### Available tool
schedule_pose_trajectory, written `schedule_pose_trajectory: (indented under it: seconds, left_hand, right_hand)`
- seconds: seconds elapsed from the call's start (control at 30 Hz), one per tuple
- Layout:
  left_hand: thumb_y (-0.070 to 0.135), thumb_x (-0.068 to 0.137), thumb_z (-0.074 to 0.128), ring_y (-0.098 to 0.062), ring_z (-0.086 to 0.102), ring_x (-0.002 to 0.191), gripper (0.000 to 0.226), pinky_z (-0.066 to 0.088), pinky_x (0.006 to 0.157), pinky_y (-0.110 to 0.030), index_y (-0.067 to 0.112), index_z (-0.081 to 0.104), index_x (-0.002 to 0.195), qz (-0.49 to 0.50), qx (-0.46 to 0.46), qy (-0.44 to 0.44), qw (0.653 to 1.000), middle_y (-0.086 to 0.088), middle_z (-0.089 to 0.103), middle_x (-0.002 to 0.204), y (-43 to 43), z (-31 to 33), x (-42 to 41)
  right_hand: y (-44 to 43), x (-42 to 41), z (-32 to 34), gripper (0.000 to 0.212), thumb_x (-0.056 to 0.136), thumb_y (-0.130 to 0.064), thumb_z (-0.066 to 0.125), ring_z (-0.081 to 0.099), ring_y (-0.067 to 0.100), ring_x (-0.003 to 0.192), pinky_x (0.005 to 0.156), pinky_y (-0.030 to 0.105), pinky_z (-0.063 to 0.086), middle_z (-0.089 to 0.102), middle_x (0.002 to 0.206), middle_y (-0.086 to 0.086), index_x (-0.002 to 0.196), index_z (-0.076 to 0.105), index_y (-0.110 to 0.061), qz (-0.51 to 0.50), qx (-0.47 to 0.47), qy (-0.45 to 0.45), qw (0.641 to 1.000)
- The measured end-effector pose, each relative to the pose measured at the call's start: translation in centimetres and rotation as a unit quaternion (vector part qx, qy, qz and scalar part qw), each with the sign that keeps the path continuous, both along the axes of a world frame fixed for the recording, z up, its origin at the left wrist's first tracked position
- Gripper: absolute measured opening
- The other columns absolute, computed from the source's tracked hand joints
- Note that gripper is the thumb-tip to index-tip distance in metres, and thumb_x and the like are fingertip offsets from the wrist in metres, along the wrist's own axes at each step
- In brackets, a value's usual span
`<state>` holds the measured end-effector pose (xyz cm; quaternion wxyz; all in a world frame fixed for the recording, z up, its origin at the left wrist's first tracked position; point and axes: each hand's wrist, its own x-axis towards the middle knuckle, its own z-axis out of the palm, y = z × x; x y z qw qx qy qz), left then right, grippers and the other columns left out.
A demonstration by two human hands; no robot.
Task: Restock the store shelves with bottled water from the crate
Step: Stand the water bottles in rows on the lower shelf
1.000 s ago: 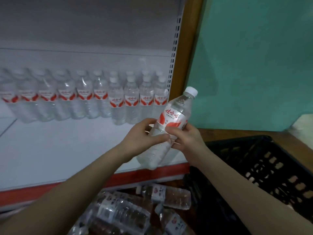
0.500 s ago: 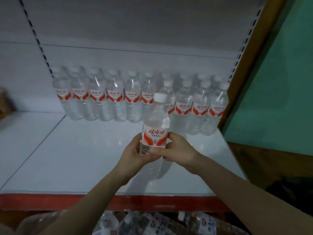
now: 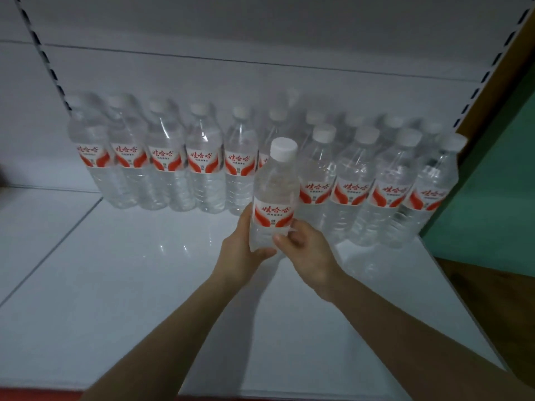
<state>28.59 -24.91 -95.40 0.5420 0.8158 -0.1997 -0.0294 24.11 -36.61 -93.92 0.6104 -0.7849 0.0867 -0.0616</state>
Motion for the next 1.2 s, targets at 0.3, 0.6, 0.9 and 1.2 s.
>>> schedule_pose_trajectory:
  seconds: [0.3,0.6,0.9,1.2]
  left_hand:
    - [0.017,0.085,0.066,-0.019,0.051,0.123,0.064,0.035,0.088,-0.015,0.022,0.033,0.14,0.031,0.016,-0.005,0.999,0.003,0.052,0.136,-1.0,-1.3,2.5]
    - [0.014,0.087,0.063,-0.022,0.05,0.124,0.055,0.037,0.095,-0.022,0.015,0.037,0.136,0.063,0.03,0.001,0.998,-0.003,0.052,0.136,-2.6,-1.1,4.0]
    - [0.01,0.087,0.062,-0.022,0.051,0.122,0.052,0.034,0.089,-0.018,0.014,0.039,0.134,0.084,0.034,0.024,0.996,-0.004,0.054,0.132,-3.2,-0.9,4.1]
    - [0.013,0.089,0.06,-0.028,0.049,0.124,0.053,0.04,0.1,-0.035,0.011,0.035,0.135,0.112,0.048,0.078,0.989,-0.008,0.05,0.135,-4.0,0.0,3.3]
  right_hand:
    - [0.4,2.0,-2.9,0.022,0.094,-0.012,0.05,0.042,0.011,0.061,0.059,0.014,0.036,0.049,0.065,0.002,0.075,0.057,-0.003,-0.089,-0.047,-0.004,0.995]
    - [0.6,3.5,-3.9,0.023,0.094,-0.007,0.042,0.035,0.008,0.062,0.055,0.012,0.031,0.039,0.067,-0.003,0.072,0.044,-0.008,-0.131,0.025,0.004,0.991]
    - [1.3,3.6,-3.3,0.038,0.096,-0.009,0.036,0.044,0.02,0.124,0.106,0.032,0.035,0.048,0.131,0.003,0.133,0.045,-0.009,-0.123,0.071,0.078,0.987]
    - [-0.7,-0.4,-2.2,0.018,0.093,-0.004,0.044,0.058,0.022,0.089,0.087,0.035,0.049,0.06,0.095,0.01,0.098,0.061,-0.005,-0.12,0.04,0.082,0.989]
